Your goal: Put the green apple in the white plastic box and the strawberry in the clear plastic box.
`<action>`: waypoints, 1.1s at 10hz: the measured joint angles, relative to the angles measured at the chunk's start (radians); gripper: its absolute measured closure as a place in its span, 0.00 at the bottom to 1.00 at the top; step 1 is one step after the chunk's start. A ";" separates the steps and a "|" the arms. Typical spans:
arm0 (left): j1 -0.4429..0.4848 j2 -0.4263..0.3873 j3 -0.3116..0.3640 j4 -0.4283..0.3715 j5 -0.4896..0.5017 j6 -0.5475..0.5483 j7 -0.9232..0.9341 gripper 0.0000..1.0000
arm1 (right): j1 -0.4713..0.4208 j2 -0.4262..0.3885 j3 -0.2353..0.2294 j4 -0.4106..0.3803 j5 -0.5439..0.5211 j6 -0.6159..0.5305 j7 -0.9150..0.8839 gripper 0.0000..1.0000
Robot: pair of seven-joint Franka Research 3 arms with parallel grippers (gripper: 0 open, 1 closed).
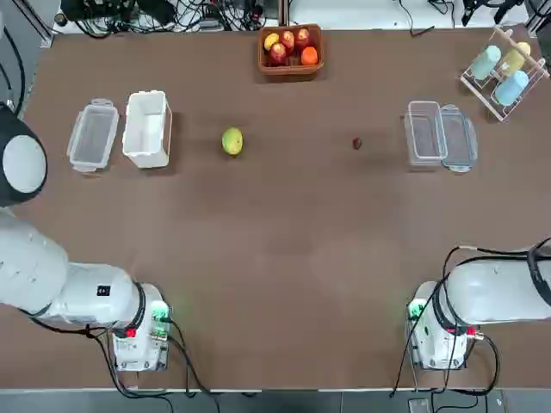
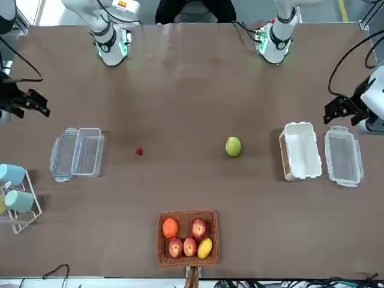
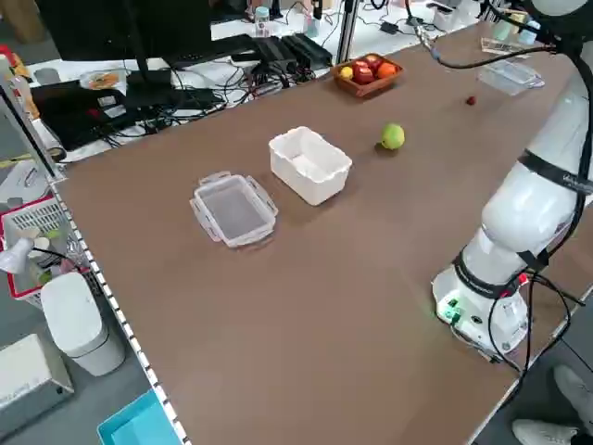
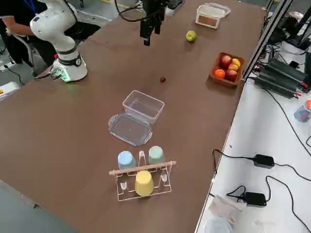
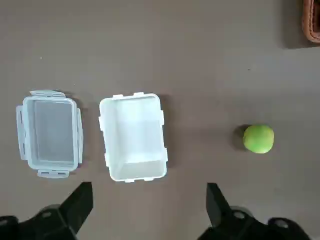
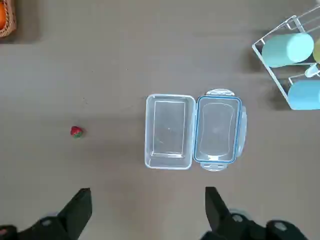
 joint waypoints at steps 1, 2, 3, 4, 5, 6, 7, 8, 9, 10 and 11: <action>0.000 0.000 -0.003 0.000 0.000 0.000 0.000 0.00 | 0.000 0.000 0.000 0.000 0.000 -0.001 0.000 0.00; -0.001 0.000 -0.016 0.000 0.000 0.000 -0.014 0.00 | 0.000 0.000 0.000 -0.001 0.000 -0.001 0.000 0.00; -0.007 0.001 -0.028 -0.001 -0.001 0.000 -0.050 0.00 | 0.000 0.000 0.000 -0.003 0.000 -0.001 0.000 0.00; -0.021 0.007 -0.041 -0.003 -0.002 0.000 -0.107 0.00 | 0.000 0.000 0.000 -0.003 0.000 -0.001 0.000 0.00; -0.047 0.018 -0.057 -0.006 -0.002 0.000 -0.182 0.00 | 0.002 0.000 0.001 -0.004 0.000 0.001 0.000 0.00; -0.080 0.032 -0.075 -0.015 -0.003 0.008 -0.265 0.00 | 0.009 0.000 0.002 -0.011 0.002 0.012 0.022 0.00; -0.115 0.050 -0.091 -0.036 -0.003 0.038 -0.345 0.00 | 0.039 0.001 0.004 -0.043 0.007 0.055 0.097 0.00; -0.143 0.067 -0.106 -0.075 -0.003 0.087 -0.410 0.00 | 0.097 0.004 0.007 -0.088 0.008 0.121 0.207 0.00; -0.157 0.079 -0.126 -0.129 -0.003 0.145 -0.465 0.00 | 0.163 0.009 0.012 -0.133 0.008 0.188 0.302 0.00; -0.163 0.086 -0.150 -0.187 -0.003 0.201 -0.503 0.00 | 0.220 0.016 0.016 -0.189 0.007 0.266 0.367 0.00; -0.166 0.091 -0.176 -0.250 -0.003 0.276 -0.523 0.00 | 0.255 0.026 0.018 -0.268 0.007 0.367 0.388 0.00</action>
